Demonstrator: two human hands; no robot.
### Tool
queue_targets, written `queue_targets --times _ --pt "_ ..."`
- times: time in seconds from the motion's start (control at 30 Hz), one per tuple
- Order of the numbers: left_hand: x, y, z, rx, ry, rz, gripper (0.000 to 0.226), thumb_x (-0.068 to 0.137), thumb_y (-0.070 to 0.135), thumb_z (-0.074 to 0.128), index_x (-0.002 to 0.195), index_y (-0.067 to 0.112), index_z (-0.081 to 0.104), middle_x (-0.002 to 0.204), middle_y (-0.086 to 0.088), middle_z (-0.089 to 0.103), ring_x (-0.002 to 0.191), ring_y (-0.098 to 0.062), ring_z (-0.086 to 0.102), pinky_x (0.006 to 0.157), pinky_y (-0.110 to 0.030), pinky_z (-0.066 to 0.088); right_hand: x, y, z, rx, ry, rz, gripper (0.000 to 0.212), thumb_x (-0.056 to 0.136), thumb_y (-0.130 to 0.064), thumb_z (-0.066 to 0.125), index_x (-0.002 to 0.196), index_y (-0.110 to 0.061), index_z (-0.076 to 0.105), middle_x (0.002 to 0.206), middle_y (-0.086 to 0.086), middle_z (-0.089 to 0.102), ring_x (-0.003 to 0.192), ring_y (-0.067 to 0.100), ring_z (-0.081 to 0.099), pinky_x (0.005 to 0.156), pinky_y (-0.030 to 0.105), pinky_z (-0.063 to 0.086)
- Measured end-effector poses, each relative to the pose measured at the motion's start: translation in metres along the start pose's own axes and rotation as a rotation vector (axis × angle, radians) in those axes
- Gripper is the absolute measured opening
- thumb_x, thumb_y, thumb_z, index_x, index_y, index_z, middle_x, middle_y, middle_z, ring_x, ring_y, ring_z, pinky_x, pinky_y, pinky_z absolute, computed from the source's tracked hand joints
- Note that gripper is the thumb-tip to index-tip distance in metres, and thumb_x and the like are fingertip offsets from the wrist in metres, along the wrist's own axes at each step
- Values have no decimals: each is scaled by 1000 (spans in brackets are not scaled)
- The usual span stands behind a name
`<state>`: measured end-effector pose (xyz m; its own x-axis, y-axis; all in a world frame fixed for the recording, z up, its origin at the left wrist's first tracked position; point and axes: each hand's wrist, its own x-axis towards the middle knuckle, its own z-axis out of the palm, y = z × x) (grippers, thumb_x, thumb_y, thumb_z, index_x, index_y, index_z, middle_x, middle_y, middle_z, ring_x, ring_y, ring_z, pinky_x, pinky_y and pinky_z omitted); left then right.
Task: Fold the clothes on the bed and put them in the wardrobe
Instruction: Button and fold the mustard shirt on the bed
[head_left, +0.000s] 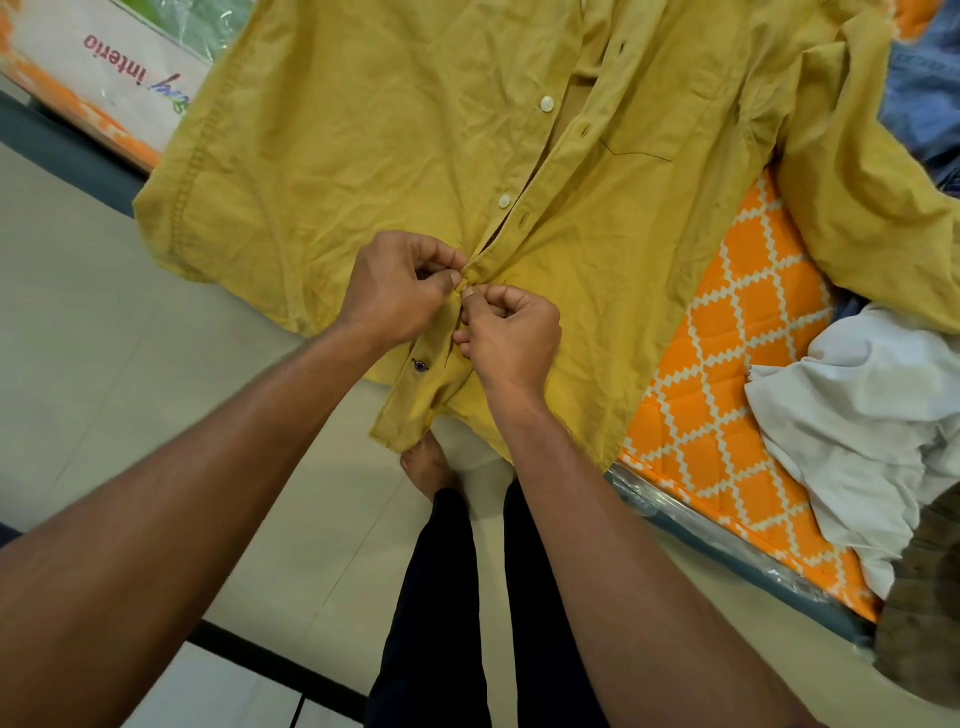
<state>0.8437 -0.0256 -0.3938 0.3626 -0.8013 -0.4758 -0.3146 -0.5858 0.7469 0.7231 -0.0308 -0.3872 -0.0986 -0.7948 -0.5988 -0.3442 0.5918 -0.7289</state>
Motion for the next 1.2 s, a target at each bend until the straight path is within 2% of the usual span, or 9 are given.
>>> queue_targets --times 0.13,0.3,0.37,0.47,0.6,0.77,0.97,1.07,1.2 --pt "-4 0 4 -12 48 25 15 88 8 70 90 22 74 75 11 69 64 6 61 59 -7 44 -1 1 1 45 6 3 20 91 -17 76 72 -21 72 56 -1 69 52 16 69 61 42 62" --pt "-14 -1 14 -73 127 17 19 90 7 64 96 23 73 82 12 68 76 2 64 65 -8 46 -7 6 0 162 31 -2 4 90 -13 76 87 -12 79 69 2 75 61 13 71 54 25 53" --pt "-14 -1 15 -79 122 10 19 91 7 63 95 22 74 86 12 70 79 3 65 68 -8 48 -7 7 0 169 33 -13 6 89 -16 78 90 -10 80 72 2 76 65 16 74 56 28 56" --pt "-10 -1 9 -72 68 7 17 91 5 63 96 17 75 88 7 72 78 1 66 66 -10 50 -8 5 2 120 43 -54 7 86 -23 82 81 -18 79 67 -1 74 65 21 74 58 36 59" --pt "-5 0 2 29 19 49 16 89 3 67 95 15 76 84 7 71 71 4 62 62 -5 45 -7 4 7 3 69 -104 20 85 -16 77 65 -17 73 51 -7 64 46 4 53 50 25 47" --pt "-1 2 -2 69 -19 74 17 89 3 67 97 15 77 85 8 70 75 3 63 67 -10 51 -1 2 5 27 61 -36 16 81 -15 76 65 -10 75 55 6 68 48 8 53 50 22 47" --pt "-16 2 6 -54 141 -7 11 90 16 72 99 15 78 84 11 73 79 3 69 71 -12 55 1 3 11 57 92 -27 27 84 -21 78 61 -8 72 58 16 65 50 11 50 50 26 46" --pt "-22 2 9 -48 155 0 9 92 20 70 95 16 78 80 17 70 77 12 65 65 -4 47 0 7 9 107 69 -26 22 85 -16 76 65 -6 73 65 24 65 55 16 52 53 31 47" --pt "-23 3 10 14 152 28 9 93 20 69 92 16 77 73 22 64 69 16 60 62 -3 44 0 9 7 148 49 -31 19 86 -13 75 68 -11 76 68 24 68 59 18 56 58 34 53"
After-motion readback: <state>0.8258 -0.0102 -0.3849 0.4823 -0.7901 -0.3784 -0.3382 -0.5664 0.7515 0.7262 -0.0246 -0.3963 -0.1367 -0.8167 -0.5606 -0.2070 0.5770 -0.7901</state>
